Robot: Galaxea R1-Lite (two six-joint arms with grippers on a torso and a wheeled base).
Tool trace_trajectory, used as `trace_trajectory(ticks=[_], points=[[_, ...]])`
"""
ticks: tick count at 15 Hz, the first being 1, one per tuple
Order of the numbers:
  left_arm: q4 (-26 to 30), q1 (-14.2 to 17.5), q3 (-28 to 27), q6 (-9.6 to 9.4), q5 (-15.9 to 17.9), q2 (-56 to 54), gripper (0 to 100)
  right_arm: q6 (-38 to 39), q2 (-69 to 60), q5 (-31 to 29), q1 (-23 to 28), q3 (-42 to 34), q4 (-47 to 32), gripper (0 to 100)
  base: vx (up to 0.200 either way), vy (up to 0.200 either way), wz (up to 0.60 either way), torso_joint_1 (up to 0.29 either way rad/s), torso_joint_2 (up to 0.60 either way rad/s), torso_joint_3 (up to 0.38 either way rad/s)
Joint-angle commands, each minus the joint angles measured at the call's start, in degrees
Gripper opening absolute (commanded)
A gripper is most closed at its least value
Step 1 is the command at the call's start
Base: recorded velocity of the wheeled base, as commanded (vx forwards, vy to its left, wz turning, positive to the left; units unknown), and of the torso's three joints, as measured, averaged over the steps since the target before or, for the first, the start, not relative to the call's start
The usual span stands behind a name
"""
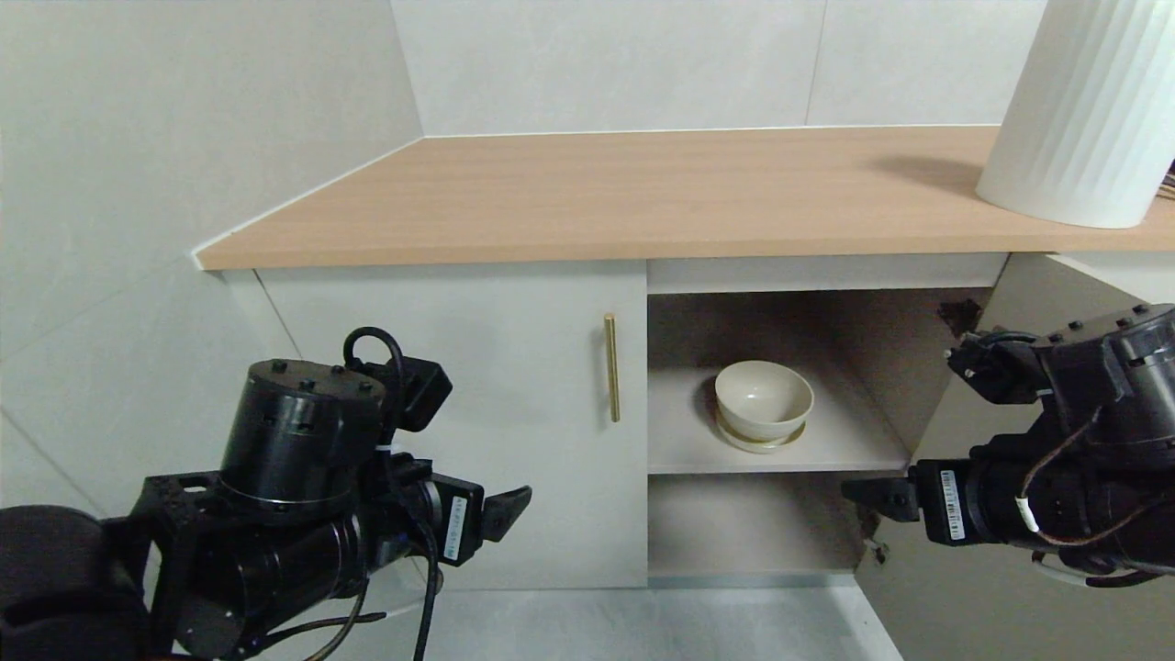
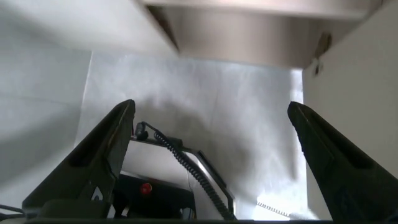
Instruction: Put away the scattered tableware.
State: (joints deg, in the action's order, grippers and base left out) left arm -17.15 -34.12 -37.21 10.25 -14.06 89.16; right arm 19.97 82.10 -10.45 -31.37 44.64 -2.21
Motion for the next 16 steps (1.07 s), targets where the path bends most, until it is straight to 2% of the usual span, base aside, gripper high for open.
trace_trajectory(ticks=[1, 12, 16], points=[[0.01, -0.86, 0.2, 0.12, -0.01, 0.57, 100, -0.02, 0.07, -0.01, -0.01, -0.08, 0.01, 100, -0.2, 0.0, 0.0, -0.002, 0.0, 0.007], [0.1, -1.65, 0.73, 0.21, -0.01, 2.07, 100, -0.1, -0.54, -0.01, -0.01, 0.27, -1.66, 100, -0.2, 0.0, 0.0, 0.001, 0.0, 0.005], [-0.16, -1.65, 0.91, 0.12, -1.15, 1.98, 100, -0.19, -0.54, -0.01, -0.01, 0.18, -1.75, 100, 0.0, 0.0, 0.0, 0.0, 0.0, 0.0]])
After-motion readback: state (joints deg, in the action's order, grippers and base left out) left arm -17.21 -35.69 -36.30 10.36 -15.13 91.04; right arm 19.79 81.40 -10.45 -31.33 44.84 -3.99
